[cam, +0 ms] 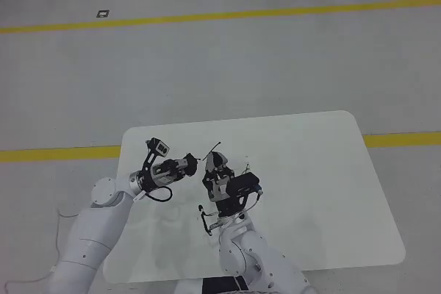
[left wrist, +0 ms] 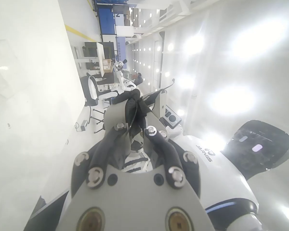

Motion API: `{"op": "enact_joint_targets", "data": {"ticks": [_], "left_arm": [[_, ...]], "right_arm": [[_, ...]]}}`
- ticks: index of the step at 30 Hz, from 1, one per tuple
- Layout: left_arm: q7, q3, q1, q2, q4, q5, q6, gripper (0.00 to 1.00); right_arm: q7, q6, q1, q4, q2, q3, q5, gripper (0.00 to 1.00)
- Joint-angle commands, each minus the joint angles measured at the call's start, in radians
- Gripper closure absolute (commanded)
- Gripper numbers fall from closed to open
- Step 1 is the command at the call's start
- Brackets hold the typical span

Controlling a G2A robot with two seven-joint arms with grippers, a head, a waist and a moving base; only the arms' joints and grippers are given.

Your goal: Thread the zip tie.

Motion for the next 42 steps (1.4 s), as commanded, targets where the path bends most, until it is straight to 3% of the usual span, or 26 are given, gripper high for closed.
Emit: {"op": "enact_joint_targets", "data": {"ticks": [1,11,42], "left_arm": [[0.010,0.005,0.000,-0.001,-0.004,0.005,-0.001,1.00],[0.056,-0.016,0.013,-0.017,-0.024,0.025,-0.001,1.00],[0.056,-0.016,0.013,-0.017,-0.024,0.025,-0.001,1.00]], "right_arm": [[0.000,0.000,0.000,0.000,0.000,0.000,0.000,1.00],[0.000,0.000,0.000,0.000,0.000,0.000,0.000,1.00],[0.015,0.008,0.001,-0.001,-0.001,0.006,-0.001,1.00]]}}
